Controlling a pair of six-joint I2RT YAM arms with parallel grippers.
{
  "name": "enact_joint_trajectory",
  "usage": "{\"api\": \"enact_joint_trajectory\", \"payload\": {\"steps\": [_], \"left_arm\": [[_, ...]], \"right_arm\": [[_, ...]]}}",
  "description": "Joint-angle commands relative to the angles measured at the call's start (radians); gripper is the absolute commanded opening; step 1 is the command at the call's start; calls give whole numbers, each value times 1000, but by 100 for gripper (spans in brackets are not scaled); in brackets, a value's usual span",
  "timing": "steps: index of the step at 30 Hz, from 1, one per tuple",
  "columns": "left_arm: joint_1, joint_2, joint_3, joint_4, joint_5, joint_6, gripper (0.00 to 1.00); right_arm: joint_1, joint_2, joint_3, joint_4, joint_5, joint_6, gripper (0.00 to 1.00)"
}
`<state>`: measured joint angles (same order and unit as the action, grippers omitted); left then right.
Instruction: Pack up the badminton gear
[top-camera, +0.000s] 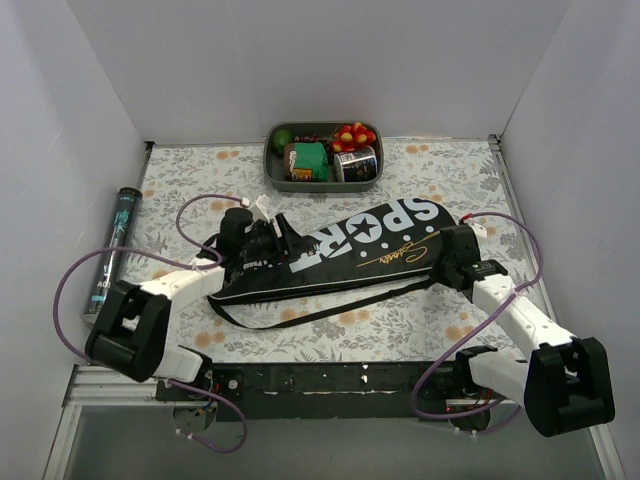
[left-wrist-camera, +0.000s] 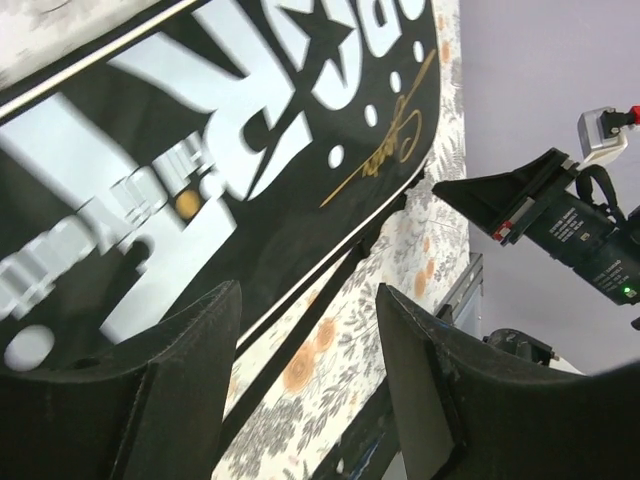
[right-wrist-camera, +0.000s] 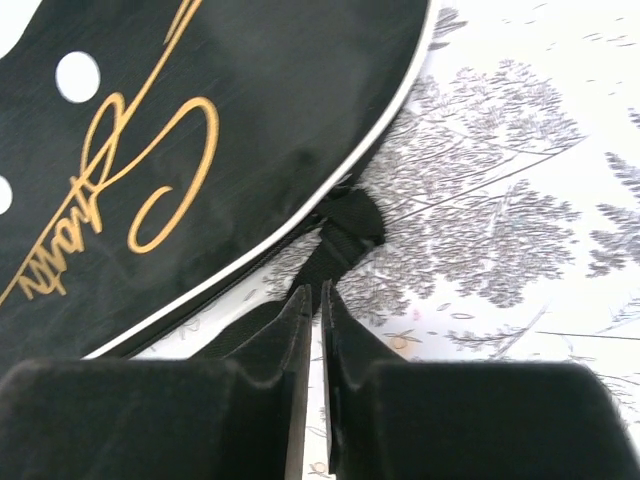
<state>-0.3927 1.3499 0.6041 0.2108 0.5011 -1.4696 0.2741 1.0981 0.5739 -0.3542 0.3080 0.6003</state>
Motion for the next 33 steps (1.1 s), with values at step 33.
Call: {"api": "enact_joint_trajectory", "payload": {"steps": [33], "left_arm": [[-147, 339, 26, 176, -21, 2, 52]], "right_arm": [[-128, 178, -28, 207, -230, -11, 1]]}}
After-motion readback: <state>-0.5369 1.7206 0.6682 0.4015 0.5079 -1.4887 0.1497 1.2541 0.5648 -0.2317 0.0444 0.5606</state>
